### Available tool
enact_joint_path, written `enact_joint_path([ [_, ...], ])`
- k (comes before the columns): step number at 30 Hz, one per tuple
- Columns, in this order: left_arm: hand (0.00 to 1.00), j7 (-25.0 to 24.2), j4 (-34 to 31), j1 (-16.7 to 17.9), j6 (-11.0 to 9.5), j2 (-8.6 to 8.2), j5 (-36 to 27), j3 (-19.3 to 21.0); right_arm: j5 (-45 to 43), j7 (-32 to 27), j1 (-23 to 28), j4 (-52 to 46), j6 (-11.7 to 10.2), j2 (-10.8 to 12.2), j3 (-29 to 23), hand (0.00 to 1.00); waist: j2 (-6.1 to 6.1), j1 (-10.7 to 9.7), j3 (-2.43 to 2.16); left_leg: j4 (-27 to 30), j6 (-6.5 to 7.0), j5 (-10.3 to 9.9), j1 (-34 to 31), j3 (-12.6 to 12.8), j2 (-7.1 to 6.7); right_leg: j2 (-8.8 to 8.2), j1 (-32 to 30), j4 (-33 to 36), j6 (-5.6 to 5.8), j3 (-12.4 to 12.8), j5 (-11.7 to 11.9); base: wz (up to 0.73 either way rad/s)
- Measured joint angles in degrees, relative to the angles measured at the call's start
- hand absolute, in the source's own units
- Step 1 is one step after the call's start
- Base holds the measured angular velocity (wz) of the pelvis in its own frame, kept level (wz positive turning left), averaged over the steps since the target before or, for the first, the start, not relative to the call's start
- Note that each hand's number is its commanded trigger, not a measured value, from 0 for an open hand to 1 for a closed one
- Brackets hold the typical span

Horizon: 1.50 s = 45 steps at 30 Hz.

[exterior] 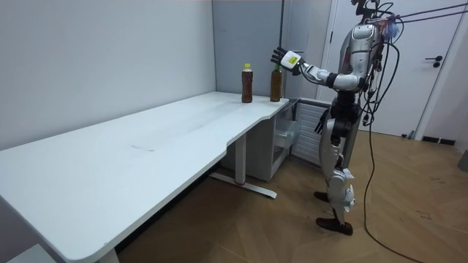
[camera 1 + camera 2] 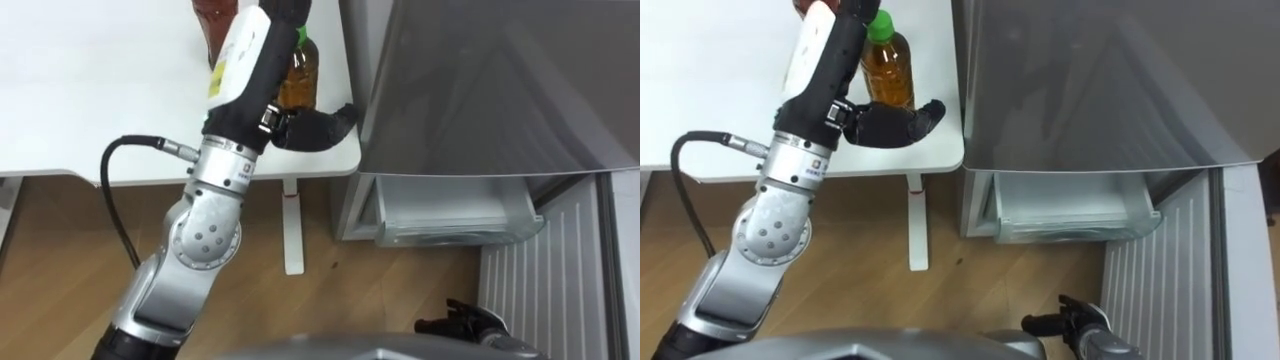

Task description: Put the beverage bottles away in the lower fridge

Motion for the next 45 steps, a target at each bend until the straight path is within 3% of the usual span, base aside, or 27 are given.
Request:
enact_joint_path([
  [6, 0.0, -1.1, 0.9, 0.0, 0.0, 0.0, -1.3, 0.0, 0.1, 0.0, -0.2, 0.0, 0.0, 0.2, 0.7, 0.0, -0.62, 0.1, 0.32, -0.1, 0.0, 0.0, -0.4, 0.2, 0.0, -0.01, -0.4, 0.0, 0.01, 0.1, 0.0, -0.01],
  [17, 0.0, -2.4, 1.4, 0.3, 0.0, -0.62, -10.9, 1.5, -0.1, -0.4, 0.0, 0.1, -0.2, 0.4, 0.6, 0.0, -1.02, 0.2, 0.17, -0.3, 0.0, 0.0, -0.1, 0.6, 0.06, 0.06, -0.5, 0.2, -0.02, 0.6, 0.0, -0.02],
  [45, 0.0, -5.0, 2.7, 0.3, 0.0, -1.66, -13.7, 2.2, 0.0, -0.8, 0.1, 0.1, 0.0, 0.4, -0.3, 0.0, -0.84, 0.2, -0.08, -0.6, 0.11, 0.1, 0.1, 0.8, 0.07, 0.05, -0.8, 0.7, 0.02, 0.6, 0.2, 0.0],
])
